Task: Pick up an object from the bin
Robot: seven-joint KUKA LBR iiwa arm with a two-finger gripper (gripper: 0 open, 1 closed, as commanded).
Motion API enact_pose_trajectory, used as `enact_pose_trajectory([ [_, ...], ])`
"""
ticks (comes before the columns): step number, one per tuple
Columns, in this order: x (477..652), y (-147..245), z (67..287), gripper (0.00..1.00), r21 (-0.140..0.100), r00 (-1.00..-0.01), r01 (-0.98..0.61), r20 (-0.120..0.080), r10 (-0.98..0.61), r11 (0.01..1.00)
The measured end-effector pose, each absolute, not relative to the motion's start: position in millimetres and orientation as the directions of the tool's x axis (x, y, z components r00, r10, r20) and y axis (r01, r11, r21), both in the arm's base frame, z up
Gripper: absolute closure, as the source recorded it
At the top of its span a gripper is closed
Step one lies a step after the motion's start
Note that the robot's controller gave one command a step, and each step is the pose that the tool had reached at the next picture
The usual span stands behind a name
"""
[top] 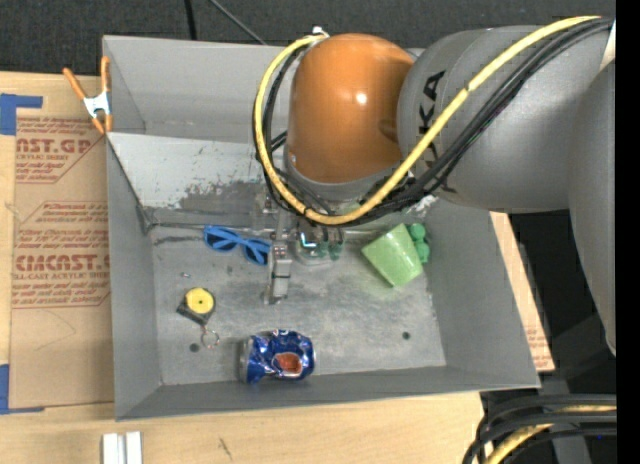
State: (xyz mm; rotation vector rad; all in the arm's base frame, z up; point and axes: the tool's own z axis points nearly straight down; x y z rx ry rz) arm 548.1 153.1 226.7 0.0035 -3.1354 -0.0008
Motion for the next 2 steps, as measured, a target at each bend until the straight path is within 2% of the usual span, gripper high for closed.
enact_pose_trajectory([
  [1,489.1,148.4,65.9,0.00,0.000,-0.997,-0.081,0.009,-0.081,0.997],
  [2,492.0,149.7,70.6,1.00,0.004,-0.997,-0.080,0.000,-0.080,0.997],
])
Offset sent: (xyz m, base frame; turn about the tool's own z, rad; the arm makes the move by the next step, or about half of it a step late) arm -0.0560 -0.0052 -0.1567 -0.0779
